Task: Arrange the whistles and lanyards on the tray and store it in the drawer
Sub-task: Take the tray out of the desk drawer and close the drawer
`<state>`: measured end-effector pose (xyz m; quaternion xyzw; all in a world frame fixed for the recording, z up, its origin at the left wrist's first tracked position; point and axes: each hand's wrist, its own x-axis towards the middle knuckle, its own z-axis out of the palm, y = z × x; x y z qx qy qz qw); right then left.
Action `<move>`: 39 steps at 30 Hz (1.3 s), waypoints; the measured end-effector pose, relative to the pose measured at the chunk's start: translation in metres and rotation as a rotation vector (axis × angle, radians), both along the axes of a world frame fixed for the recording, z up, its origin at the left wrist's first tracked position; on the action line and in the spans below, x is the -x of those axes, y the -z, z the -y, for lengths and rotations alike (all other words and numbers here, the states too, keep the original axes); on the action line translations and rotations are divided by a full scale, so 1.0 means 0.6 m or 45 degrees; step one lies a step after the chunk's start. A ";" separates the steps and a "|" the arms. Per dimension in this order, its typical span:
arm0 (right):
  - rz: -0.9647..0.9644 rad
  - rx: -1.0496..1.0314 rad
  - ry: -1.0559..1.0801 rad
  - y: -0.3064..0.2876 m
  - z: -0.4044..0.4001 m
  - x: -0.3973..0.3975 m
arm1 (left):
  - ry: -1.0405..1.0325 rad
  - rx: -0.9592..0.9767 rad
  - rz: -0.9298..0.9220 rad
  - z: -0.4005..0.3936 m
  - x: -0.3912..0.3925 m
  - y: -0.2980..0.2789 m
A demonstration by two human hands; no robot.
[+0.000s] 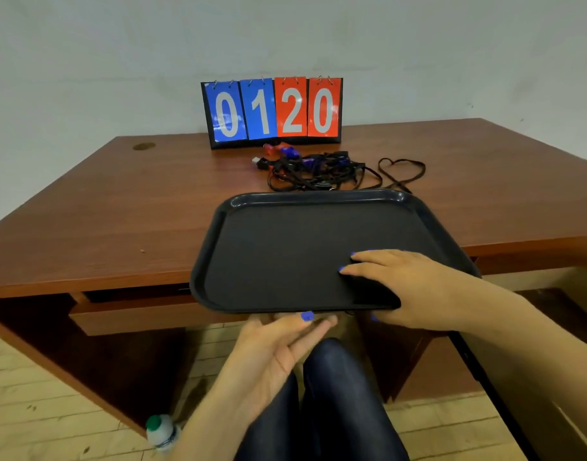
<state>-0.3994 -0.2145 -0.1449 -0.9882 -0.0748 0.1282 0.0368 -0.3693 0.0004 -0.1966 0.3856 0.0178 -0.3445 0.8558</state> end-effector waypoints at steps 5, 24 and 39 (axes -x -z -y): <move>-0.027 -0.086 0.017 0.002 0.018 -0.013 | 0.115 -1.010 1.032 -0.034 0.007 -0.003; 0.310 -0.054 0.314 0.030 -0.006 -0.036 | 0.025 -2.223 2.431 -0.021 -0.123 -0.006; 0.395 -0.099 0.323 0.027 0.041 -0.182 | -0.118 -2.171 2.202 0.028 -0.242 -0.014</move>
